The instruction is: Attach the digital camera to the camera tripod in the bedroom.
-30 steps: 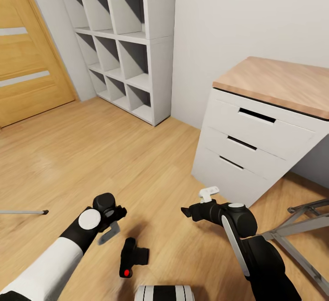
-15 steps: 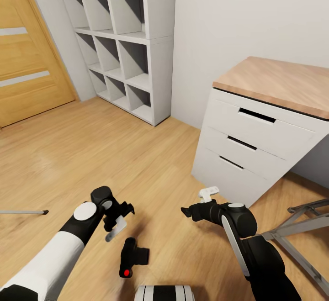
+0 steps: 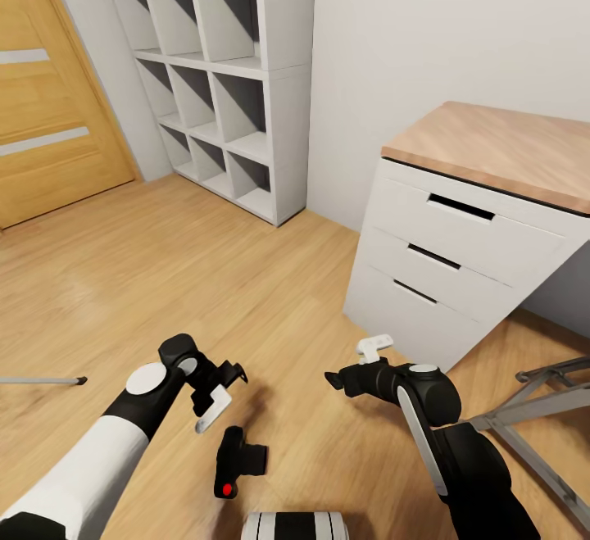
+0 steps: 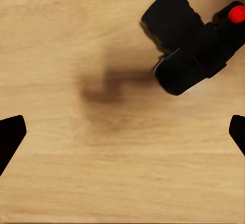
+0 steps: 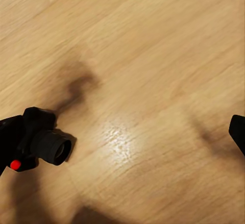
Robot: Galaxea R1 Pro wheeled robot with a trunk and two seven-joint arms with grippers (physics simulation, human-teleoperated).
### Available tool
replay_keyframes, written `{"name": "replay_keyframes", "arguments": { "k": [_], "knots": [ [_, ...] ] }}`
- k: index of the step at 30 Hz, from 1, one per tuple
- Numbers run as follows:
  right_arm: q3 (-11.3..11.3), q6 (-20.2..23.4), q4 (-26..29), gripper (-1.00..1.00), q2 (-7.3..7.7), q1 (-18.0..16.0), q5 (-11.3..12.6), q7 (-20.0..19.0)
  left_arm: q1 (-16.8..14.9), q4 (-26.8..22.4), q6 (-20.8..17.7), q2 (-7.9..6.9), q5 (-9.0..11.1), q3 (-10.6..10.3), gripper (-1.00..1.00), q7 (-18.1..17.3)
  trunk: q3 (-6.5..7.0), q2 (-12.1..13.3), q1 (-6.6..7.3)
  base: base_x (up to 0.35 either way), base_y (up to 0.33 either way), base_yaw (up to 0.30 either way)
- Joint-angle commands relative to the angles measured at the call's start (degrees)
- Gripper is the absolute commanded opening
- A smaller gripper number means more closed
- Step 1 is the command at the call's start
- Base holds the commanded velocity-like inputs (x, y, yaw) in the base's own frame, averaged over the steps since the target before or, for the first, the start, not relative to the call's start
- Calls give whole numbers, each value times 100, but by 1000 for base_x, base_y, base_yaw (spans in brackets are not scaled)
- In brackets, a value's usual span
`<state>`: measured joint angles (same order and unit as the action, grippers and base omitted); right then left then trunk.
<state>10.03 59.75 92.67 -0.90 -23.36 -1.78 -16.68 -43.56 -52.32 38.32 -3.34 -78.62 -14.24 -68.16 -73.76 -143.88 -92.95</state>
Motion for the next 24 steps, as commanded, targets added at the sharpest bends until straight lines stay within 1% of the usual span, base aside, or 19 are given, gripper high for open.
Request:
{"name": "replay_keyframes", "arguments": {
  "k": [1, 6, 11, 15, 19, 22, 24],
  "knots": [
    [-1, 25, 5, 100, -3, -5, -21, -18, -1, -15, 17, -20, -18, -26, 100, 33, -4, -2, 1, 0, 0, 0],
    [-7, 25, 7, 100, 0, -13, -34, -9, -7, -37, 18, -50, -135, -51, 100, 247, -4, -2, 1, 0, 0, 0],
    [-3, 25, 12, 100, 1, -18, -34, -10, -62, -11, 44, -67, -201, -55, 100, 511, -12, -2, 1, 0, 0, 0],
    [-2, 25, 13, 100, -2, -58, -31, -17, -135, -5, 73, -94, -230, -58, 100, 748, -37, -2, 1, 0, 0, 0],
    [-1, 25, 14, 100, -5, -106, -32, -19, -176, -37, 87, -185, -242, -83, 100, 952, -69, -2, 1, 0, 0, 0],
    [-1, 25, 14, 100, -6, -124, -33, -19, -187, -48, 92, -224, -248, -100, 100, 1041, -96, -2, 1, 0, 0, 0],
    [-1, 25, 14, 100, -6, -127, -33, -19, -187, -50, 91, -223, -252, -106, 100, 1052, -114, -2, 1, 0, 0, 0]
  ]
}}
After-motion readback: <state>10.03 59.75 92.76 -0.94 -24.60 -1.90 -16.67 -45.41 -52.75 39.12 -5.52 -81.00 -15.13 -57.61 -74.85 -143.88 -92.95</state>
